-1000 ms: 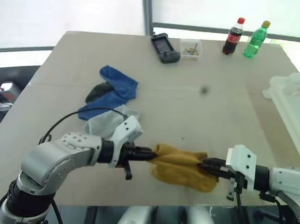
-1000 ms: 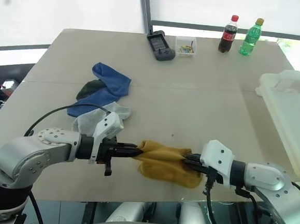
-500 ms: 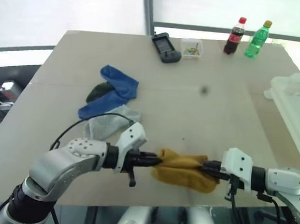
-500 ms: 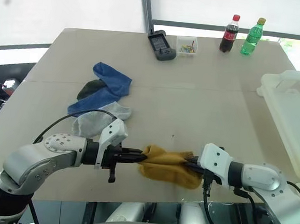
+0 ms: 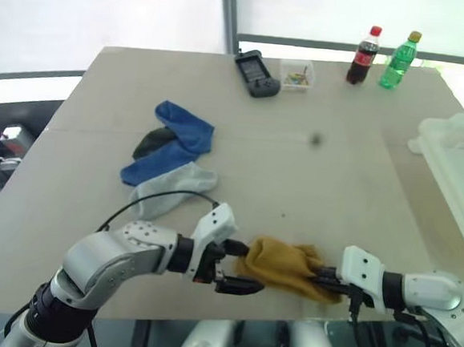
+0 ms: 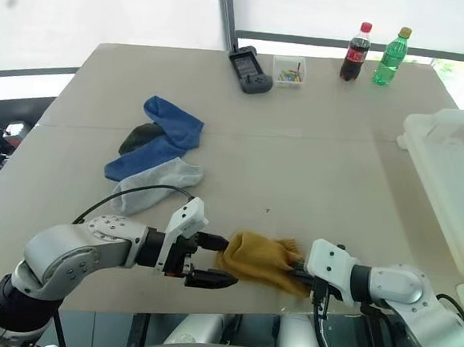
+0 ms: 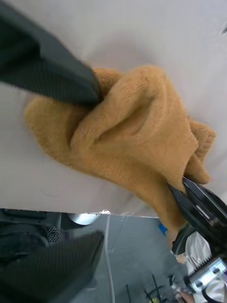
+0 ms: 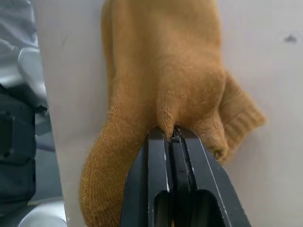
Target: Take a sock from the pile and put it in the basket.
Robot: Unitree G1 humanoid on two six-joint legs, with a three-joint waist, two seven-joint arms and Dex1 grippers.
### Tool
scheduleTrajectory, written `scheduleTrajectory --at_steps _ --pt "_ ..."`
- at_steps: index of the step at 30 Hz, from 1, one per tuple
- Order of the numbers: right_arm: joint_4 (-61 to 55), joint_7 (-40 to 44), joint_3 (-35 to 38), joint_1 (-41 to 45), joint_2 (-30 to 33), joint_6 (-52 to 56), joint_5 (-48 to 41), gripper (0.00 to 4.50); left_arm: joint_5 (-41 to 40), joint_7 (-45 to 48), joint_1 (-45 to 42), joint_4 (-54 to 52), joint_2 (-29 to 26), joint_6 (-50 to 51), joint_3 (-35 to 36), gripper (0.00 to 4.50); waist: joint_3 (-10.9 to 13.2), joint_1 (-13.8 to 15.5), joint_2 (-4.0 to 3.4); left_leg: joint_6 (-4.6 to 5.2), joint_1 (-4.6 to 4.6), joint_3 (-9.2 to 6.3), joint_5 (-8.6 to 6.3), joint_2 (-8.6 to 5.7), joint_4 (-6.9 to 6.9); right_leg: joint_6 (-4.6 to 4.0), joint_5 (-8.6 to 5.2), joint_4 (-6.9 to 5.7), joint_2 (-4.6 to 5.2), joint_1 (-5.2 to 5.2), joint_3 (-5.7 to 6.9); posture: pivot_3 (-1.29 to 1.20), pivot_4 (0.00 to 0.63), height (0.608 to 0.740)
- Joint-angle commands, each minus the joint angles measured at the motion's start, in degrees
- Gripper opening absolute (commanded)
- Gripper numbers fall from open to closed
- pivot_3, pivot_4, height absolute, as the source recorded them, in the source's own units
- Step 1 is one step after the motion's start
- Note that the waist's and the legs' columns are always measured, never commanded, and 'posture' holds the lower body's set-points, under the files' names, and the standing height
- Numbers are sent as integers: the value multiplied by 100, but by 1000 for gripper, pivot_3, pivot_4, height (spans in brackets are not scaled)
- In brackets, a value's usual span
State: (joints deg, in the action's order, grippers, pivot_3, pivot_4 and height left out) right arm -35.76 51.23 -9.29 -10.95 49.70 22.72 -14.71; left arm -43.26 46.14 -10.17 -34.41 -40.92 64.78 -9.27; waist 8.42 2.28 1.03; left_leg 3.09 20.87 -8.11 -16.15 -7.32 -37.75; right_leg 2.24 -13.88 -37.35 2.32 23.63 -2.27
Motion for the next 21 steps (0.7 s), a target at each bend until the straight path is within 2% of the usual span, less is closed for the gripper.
scheduleTrajectory --at_steps 1,12,15,21 --pt "46 111 90 101 -55 -348 -1 0 -457 128 -68 130 -37 -8 636 4462 1 -4 -1 0 0 0 0 1 0 0 0 0 -1 0 0 0 150 740" --pt "1082 195 -196 732 -282 -1529 715 0 -970 1018 61 484 -873 -235 1393 4462 5 -9 -5 1 -2 2 1 3 6 -1 0 5 -3 3 0 0 150 740" --pt "1457 145 -387 1072 -477 -1657 987 0 -885 808 -325 651 -559 -270 1080 4462 5 -5 -4 -1 -7 1 0 3 6 -1 0 5 -2 -1 2 0 150 740" --pt "2142 107 -703 1661 -826 -1911 1400 0 -296 61 -1175 1407 664 -229 57 4462 3 -7 4 19 -13 1 12 1 4 -1 2 4 -2 -6 2 0 150 740"
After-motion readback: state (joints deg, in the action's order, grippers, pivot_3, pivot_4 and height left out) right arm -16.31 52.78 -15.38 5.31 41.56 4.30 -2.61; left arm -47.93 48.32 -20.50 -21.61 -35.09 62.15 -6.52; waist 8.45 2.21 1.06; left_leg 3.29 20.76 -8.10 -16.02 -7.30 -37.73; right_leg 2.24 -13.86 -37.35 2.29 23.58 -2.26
